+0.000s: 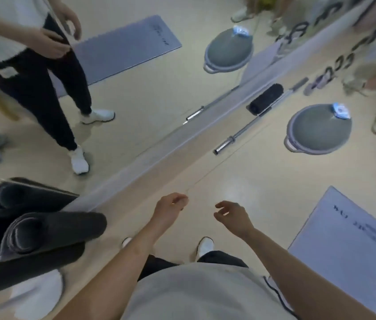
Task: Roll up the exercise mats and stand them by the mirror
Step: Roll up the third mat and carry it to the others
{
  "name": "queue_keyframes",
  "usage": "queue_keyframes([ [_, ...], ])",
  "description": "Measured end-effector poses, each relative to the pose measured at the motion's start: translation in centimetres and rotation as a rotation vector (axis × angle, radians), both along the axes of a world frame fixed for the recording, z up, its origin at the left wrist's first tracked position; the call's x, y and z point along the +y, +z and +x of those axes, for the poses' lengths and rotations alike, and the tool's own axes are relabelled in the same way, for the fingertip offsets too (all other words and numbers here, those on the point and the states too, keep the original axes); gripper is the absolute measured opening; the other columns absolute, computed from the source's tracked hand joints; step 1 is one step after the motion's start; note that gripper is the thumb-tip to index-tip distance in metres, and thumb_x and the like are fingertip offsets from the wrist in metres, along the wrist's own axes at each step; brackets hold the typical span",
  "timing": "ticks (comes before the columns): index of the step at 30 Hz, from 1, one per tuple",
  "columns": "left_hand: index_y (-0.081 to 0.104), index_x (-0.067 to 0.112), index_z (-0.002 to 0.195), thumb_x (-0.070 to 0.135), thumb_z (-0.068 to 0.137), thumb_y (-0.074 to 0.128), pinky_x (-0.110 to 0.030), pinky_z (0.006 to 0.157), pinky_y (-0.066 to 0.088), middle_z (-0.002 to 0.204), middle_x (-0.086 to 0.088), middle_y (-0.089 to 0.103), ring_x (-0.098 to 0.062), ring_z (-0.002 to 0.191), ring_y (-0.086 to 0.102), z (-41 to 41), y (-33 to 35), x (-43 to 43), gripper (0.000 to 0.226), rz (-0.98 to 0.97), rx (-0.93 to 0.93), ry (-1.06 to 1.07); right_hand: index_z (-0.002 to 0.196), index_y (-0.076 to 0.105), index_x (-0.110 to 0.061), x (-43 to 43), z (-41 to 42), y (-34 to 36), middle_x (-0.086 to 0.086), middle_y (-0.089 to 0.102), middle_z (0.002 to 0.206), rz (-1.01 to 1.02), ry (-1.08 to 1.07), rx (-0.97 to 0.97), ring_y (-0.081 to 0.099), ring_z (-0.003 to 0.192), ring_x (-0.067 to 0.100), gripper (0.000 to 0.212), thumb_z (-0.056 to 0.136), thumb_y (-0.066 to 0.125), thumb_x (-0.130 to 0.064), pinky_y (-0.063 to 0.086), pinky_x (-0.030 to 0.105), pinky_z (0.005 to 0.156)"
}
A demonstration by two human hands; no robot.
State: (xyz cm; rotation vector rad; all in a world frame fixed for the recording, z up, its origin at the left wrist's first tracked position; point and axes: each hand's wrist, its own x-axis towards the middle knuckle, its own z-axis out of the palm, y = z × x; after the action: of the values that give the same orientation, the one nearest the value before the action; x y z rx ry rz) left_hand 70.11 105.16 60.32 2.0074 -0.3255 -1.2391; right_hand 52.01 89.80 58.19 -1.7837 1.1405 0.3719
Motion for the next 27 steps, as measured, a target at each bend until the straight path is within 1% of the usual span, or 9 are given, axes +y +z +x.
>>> queue_keyframes([
  [4, 0.077, 0.025, 0.102, 0.027, 0.098, 0.067, -0.037, 0.093, 0.053, 0.105, 0.001, 0.077, -0.021, 0.101, 0.071, -5.1, 2.2, -11.0, 0.011, -0.024, 0.013, -0.231, 0.115, 0.073, -0.017, -7.3, -8.4, 1.2, 0.0, 0.075, 0.092, 0.031, -0.387, -0.05, 0.071, 0.087, 0.02, 0.027, 0.089, 0.073, -0.024, 0.047, 0.028, 0.076],
  [6, 0.077, 0.022, 0.103, 0.03, 0.099, 0.065, -0.035, 0.093, 0.053, 0.107, 0.001, 0.077, -0.021, 0.101, 0.071, -7.5, 3.4, -15.8, 0.015, -0.051, 0.053, -0.327, 0.113, 0.074, -0.014, -10.3, -11.8, 1.6, -0.001, 0.075, 0.083, 0.065, -0.54, -0.082, 0.073, 0.081, 0.018, 0.026, 0.088, 0.072, -0.019, 0.049, 0.027, 0.072],
  [9, 0.078, 0.019, 0.107, 0.045, 0.089, 0.065, -0.031, 0.093, 0.053, 0.108, 0.004, 0.078, -0.017, 0.101, 0.071, -10.4, 4.5, -21.6, 0.034, -0.053, 0.105, -0.456, 0.112, 0.073, -0.016, -14.4, -16.0, 1.7, -0.001, 0.075, 0.085, 0.105, -0.692, -0.117, 0.074, 0.079, 0.016, 0.023, 0.089, 0.071, -0.018, 0.054, 0.029, 0.075],
  [12, 0.08, 0.022, 0.098, 0.054, 0.076, 0.064, -0.034, 0.094, 0.054, 0.102, 0.005, 0.078, -0.017, 0.099, 0.073, -12.2, 3.6, -26.7, 0.041, -0.012, 0.109, -0.576, 0.112, 0.072, -0.017, -18.1, -19.7, 1.1, 0.0, 0.074, 0.085, 0.119, -0.823, -0.137, 0.074, 0.078, 0.016, 0.023, 0.089, 0.072, -0.019, 0.054, 0.031, 0.077],
  [14, 0.08, 0.018, 0.091, 0.055, 0.069, 0.065, -0.039, 0.094, 0.055, 0.098, -0.004, 0.077, -0.02, 0.093, 0.073, -13.5, 2.5, -30.8, 0.045, 0.015, 0.119, -0.635, 0.113, 0.072, -0.016, -20.7, -21.9, 0.8, 0.0, 0.073, 0.085, 0.125, -0.904, -0.141, 0.074, 0.077, 0.016, 0.024, 0.089, 0.071, -0.019, 0.053, 0.029, 0.074],
  [17, 0.077, 0.006, 0.089, 0.053, 0.064, 0.066, -0.038, 0.094, 0.055, 0.1, -0.014, 0.075, -0.019, 0.089, 0.072, -16.0, 1.0, -38.7, 0.054, 0.036, 0.166, -0.707, 0.114, 0.07, -0.016, -25.3, -24.6, 0.4, 0.001, 0.071, 0.087, 0.138, -1.017, -0.132, 0.073, 0.079, 0.017, 0.023, 0.091, 0.069, -0.017, 0.052, 0.028, 0.075],
  [22, 0.078, 0.012, 0.085, 0.047, 0.073, 0.064, -0.033, 0.087, 0.052, 0.095, 0.002, 0.078, -0.017, 0.089, 0.072, -21.1, -1.0, -53.9, 0.039, 0.071, 0.167, -0.903, 0.114, 0.069, -0.018, -33.3, -29.0, 0.6, 0.002, 0.071, 0.088, 0.127, -1.183, -0.069, 0.075, 0.088, 0.021, 0.022, 0.093, 0.069, -0.021, 0.051, 0.027, 0.074],
  [25, 0.079, 0.017, 0.086, 0.05, 0.077, 0.061, -0.038, 0.092, 0.053, 0.093, 0.005, 0.079, -0.019, 0.092, 0.073, -24.8, -1.2, -63.2, 0.039, 0.059, 0.129, -1.076, 0.111, 0.07, -0.019, -38.5, -31.8, 1.4, 0.003, 0.071, 0.086, 0.073, -1.287, -0.045, 0.072, 0.09, 0.022, 0.02, 0.092, 0.07, -0.022, 0.051, 0.029, 0.079],
  [27, 0.079, 0.017, 0.087, 0.05, 0.078, 0.06, -0.038, 0.092, 0.053, 0.094, 0.005, 0.079, -0.018, 0.092, 0.073, -27.7, -1.0, -68.8, 0.039, 0.067, 0.094, -1.184, 0.108, 0.069, -0.022, -41.4, -34.0, 1.8, 0.004, 0.071, 0.091, 0.034, -1.398, -0.048, 0.069, 0.094, 0.022, 0.017, 0.092, 0.071, -0.021, 0.046, 0.028, 0.082],
])
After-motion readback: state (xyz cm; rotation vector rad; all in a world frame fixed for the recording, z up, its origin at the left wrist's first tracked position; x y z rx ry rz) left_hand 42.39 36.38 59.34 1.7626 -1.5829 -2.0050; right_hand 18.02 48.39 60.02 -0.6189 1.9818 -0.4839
